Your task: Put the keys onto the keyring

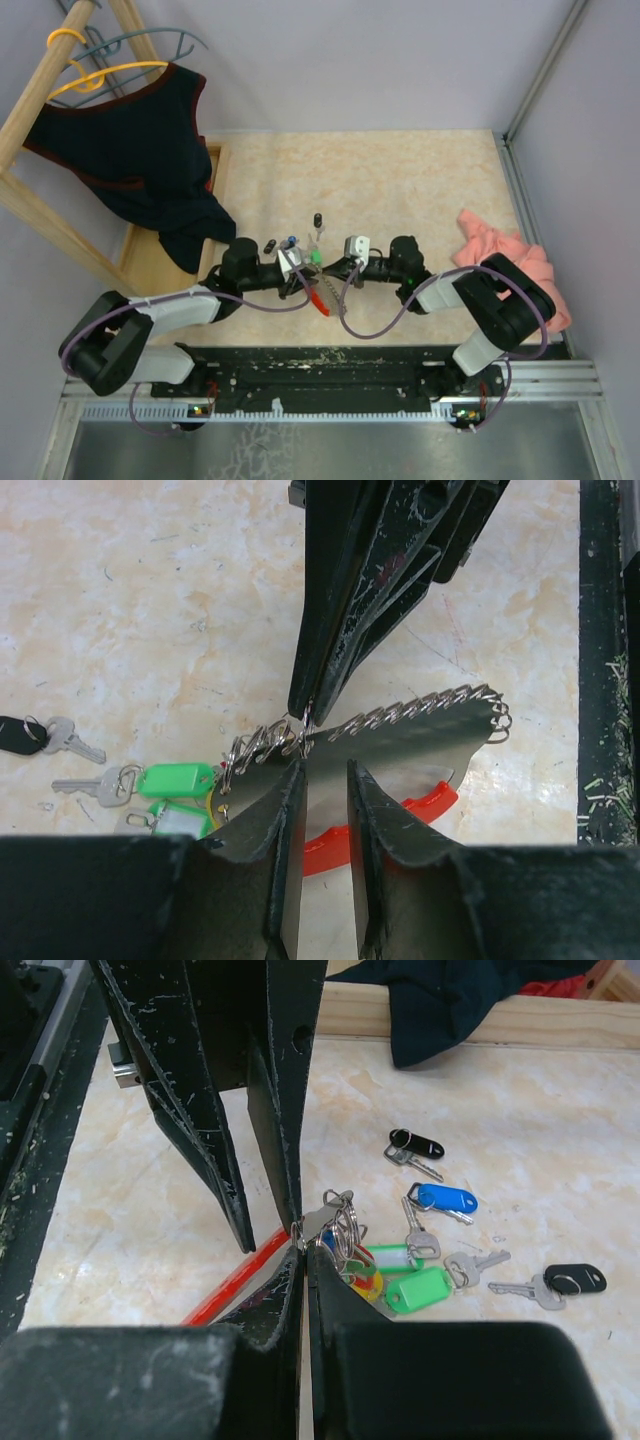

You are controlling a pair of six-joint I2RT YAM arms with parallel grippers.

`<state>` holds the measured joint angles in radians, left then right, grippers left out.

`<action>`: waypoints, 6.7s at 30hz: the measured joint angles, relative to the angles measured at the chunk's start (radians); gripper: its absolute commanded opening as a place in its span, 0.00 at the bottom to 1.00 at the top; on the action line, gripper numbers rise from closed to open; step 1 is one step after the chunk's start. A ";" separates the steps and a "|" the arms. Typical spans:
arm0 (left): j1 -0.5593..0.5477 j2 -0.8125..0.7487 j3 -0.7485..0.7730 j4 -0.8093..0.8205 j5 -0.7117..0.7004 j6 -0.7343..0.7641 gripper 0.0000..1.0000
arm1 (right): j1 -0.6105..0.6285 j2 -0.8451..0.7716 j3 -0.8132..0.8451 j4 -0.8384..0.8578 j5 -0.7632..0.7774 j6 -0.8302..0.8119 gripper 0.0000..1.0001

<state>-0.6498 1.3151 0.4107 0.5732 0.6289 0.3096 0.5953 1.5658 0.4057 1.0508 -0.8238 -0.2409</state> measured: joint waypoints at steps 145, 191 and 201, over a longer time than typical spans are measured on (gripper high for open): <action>0.077 -0.135 -0.265 0.338 -0.204 -0.352 0.00 | 0.004 -0.108 0.196 -0.563 0.362 0.047 0.46; 0.085 -0.369 -0.384 0.310 -0.418 -0.365 0.00 | 0.187 0.339 0.632 -0.877 0.770 0.116 0.46; 0.085 -0.336 -0.384 0.332 -0.386 -0.365 0.00 | -0.007 0.197 0.480 -0.916 0.853 0.249 0.42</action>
<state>-0.5648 0.9787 0.0269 0.9047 0.2424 -0.0551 0.5884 1.7626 0.8852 0.1349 0.0288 0.0086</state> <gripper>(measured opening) 0.005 0.401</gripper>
